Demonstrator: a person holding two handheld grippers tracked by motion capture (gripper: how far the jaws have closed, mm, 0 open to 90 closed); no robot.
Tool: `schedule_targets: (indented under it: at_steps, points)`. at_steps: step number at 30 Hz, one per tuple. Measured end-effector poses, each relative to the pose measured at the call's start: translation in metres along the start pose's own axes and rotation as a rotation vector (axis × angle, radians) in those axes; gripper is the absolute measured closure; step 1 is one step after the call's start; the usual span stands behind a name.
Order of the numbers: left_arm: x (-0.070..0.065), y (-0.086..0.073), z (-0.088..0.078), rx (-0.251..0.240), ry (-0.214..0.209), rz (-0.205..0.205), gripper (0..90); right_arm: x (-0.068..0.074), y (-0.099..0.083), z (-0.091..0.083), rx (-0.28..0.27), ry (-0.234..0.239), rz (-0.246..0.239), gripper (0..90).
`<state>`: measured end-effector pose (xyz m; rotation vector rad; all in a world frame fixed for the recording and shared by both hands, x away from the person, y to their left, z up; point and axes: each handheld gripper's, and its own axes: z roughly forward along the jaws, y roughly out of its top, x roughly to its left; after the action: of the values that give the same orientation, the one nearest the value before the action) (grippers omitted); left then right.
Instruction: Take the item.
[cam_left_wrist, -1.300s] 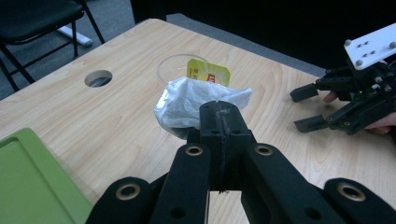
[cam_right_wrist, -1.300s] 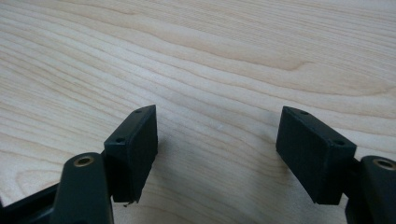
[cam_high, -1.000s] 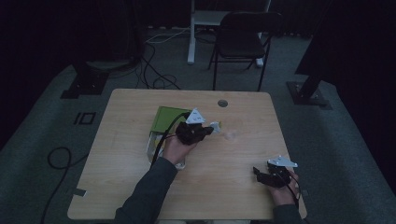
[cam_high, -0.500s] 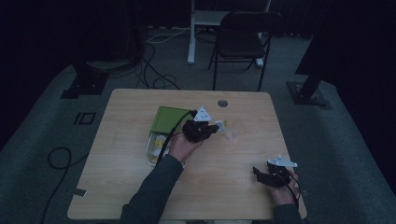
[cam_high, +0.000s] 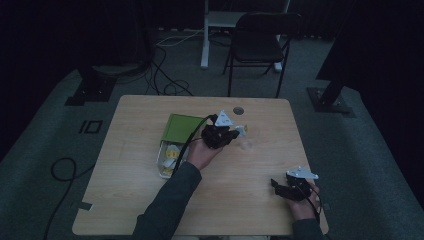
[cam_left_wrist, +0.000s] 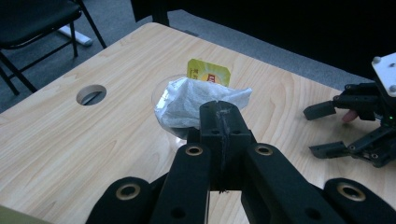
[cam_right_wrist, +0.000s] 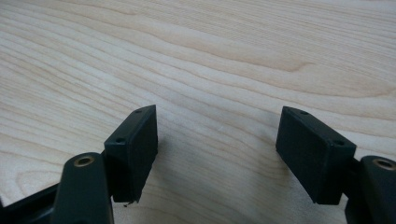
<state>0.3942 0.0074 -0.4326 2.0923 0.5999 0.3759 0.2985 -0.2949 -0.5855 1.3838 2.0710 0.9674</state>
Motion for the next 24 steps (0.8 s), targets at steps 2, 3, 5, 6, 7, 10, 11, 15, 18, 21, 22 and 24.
schedule_targets:
  at_steps: [2, 3, 5, 6, 7, 10, 11, 15, 18, 21, 22, 24]
  points:
    - [-0.001, 0.003, 0.004, 0.004, 0.000, 0.001, 90.0, 0.000, 0.000, 0.000, 0.001, 0.000, 0.001, 29.3]
    - [-0.001, 0.004, 0.005, 0.005, 0.000, 0.003, 90.0, 0.000, 0.000, 0.000, 0.001, 0.000, 0.001, 29.3]
    - [-0.001, 0.006, 0.006, 0.005, 0.001, 0.004, 90.0, 0.000, 0.000, 0.000, 0.001, 0.000, 0.001, 29.3]
    - [-0.001, 0.006, 0.006, 0.005, 0.001, 0.004, 90.0, 0.000, 0.000, 0.000, 0.001, 0.000, 0.001, 29.3]
    - [-0.001, 0.008, 0.008, -0.003, -0.004, 0.001, 90.0, 0.000, 0.000, 0.000, 0.001, 0.000, 0.000, 29.3]
    - [-0.001, 0.011, 0.009, -0.014, -0.009, -0.003, 90.0, 0.000, 0.000, 0.000, 0.001, 0.001, -0.001, 29.3]
    - [0.000, 0.011, 0.009, -0.015, -0.008, -0.003, 90.0, 0.000, 0.000, 0.000, 0.001, 0.001, -0.001, 29.3]
    - [0.002, 0.011, 0.012, -0.012, -0.001, -0.007, 90.0, 0.000, 0.000, 0.000, 0.001, 0.002, 0.000, 29.3]
    - [0.002, 0.010, 0.015, -0.006, 0.006, -0.008, 90.0, 0.001, 0.001, 0.001, 0.002, 0.003, -0.001, 29.3]
    - [0.004, 0.010, 0.018, -0.004, 0.006, -0.013, 90.0, 0.001, 0.001, 0.001, 0.002, 0.003, -0.001, 29.3]
    - [0.004, 0.010, 0.018, -0.002, 0.005, -0.015, 90.0, 0.001, 0.001, 0.001, 0.002, 0.003, -0.001, 29.3]
    - [0.004, 0.011, 0.020, -0.001, 0.005, -0.017, 90.0, 0.001, 0.001, 0.001, 0.002, 0.003, -0.001, 29.3]
